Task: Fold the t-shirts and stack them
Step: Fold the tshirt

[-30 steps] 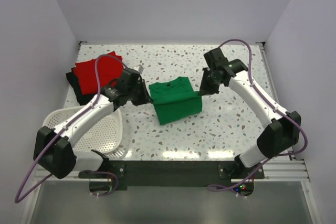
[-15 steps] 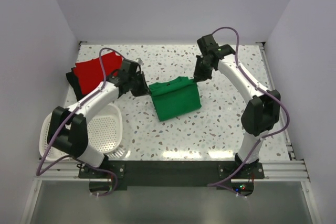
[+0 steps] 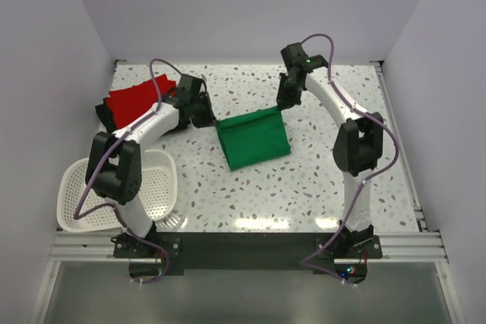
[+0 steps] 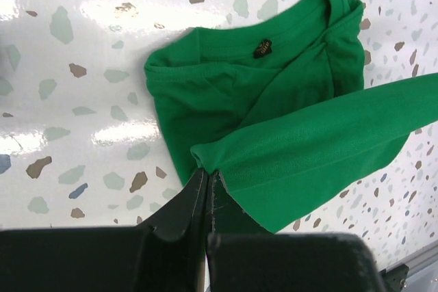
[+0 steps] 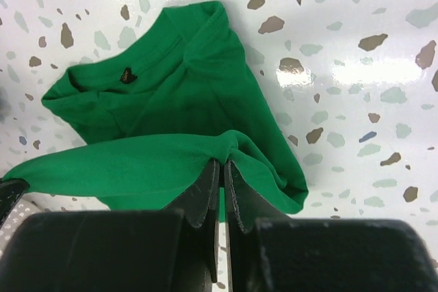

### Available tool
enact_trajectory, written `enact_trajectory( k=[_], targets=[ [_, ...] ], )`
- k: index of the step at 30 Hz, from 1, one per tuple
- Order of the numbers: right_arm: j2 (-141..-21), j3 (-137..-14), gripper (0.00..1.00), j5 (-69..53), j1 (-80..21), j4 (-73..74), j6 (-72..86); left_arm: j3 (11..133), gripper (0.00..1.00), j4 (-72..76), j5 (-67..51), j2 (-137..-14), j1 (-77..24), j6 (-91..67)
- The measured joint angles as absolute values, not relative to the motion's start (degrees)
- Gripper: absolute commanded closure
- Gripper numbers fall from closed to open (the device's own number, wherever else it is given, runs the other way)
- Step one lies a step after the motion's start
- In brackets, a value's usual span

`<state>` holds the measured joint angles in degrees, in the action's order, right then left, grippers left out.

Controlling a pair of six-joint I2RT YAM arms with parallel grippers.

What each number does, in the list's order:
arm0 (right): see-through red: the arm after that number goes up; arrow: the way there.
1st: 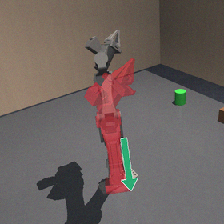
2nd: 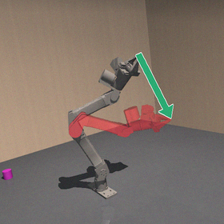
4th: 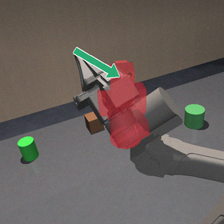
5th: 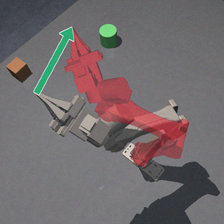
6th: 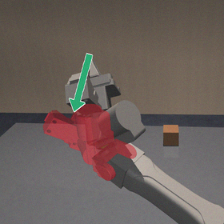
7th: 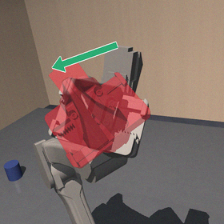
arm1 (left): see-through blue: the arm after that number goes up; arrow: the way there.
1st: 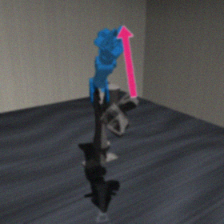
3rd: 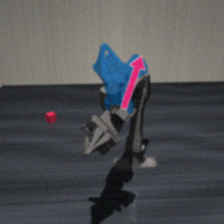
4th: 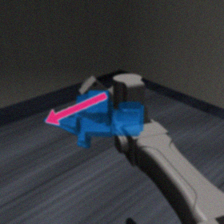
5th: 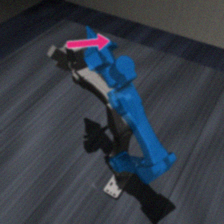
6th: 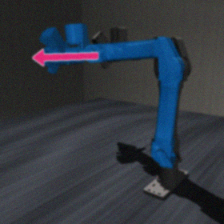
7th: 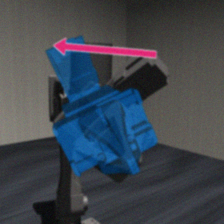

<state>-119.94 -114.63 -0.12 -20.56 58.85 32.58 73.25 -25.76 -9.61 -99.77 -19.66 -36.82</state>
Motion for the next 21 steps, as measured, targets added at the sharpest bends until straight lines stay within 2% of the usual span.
enact_trajectory(
  k=[14,15,16,17,18,20,21],
  targets=[
    [-127.37,-120.29,1.0,-2.5,-19.64,59.13,30.83,76.01,1.0,-25.69,-8.49,-105.91,-18.65,-36.84],
    [-127.74,-120.73,1.0,-2.52,-19.55,59.22,30.79,76.79,0.96,-25.71,-8.23,-106.78,-18.59,-36.88],
    [-128.18,-121.32,0.93,-2.63,-19.46,59.29,30.74,77.82,0.84,-25.85,-7.84,-107.79,-18.48,-36.91],
    [-128.42,-121.82,0.82,-2.68,-19.42,59.22,30.65,78.65,0.71,-25.76,-7.44,-108.51,-18.37,-36.95],
    [-129.1,-122.85,0.61,-2.85,-19.33,59.46,30.59,79.72,0.51,-25.96,-6.81,-109.4,-18.17,-36.99],
    [-130.67,-125.51,0.49,-3.18,-19.09,59.48,29.63,81.62,0.33,-26.68,-4.89,-110.65,-17.69,-37.58],
    [-131.48,-127.09,0.46,-3.44,-18.94,59.53,28.99,82.3,0.29,-26.85,-3.86,-110.91,-17.32,-37.82]
  ],
)
